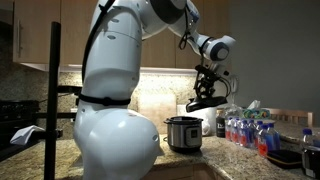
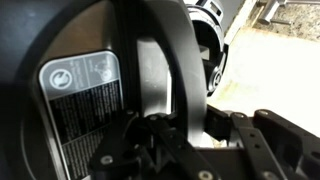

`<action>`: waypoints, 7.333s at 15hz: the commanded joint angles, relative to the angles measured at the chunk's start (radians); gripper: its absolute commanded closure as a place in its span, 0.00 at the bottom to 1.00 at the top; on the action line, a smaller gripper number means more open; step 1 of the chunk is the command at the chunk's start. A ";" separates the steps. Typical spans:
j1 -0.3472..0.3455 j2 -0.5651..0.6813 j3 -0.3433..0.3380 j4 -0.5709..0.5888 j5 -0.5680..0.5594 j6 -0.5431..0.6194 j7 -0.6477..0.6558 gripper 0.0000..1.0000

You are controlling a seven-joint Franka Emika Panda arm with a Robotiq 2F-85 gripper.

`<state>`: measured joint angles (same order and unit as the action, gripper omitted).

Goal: Put the black lid on the rice cooker then remove it and place it on the counter.

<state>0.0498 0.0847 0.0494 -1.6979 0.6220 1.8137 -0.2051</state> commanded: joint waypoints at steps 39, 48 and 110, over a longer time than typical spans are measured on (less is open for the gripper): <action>0.086 0.577 0.170 0.655 0.000 -0.321 0.061 1.00; 0.077 0.504 0.123 0.590 -0.009 -0.306 0.041 1.00; 0.134 -0.154 -0.061 -0.160 -0.819 0.027 0.686 0.00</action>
<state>0.2337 0.0495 -0.0534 -1.7492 -0.1576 1.8935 0.3915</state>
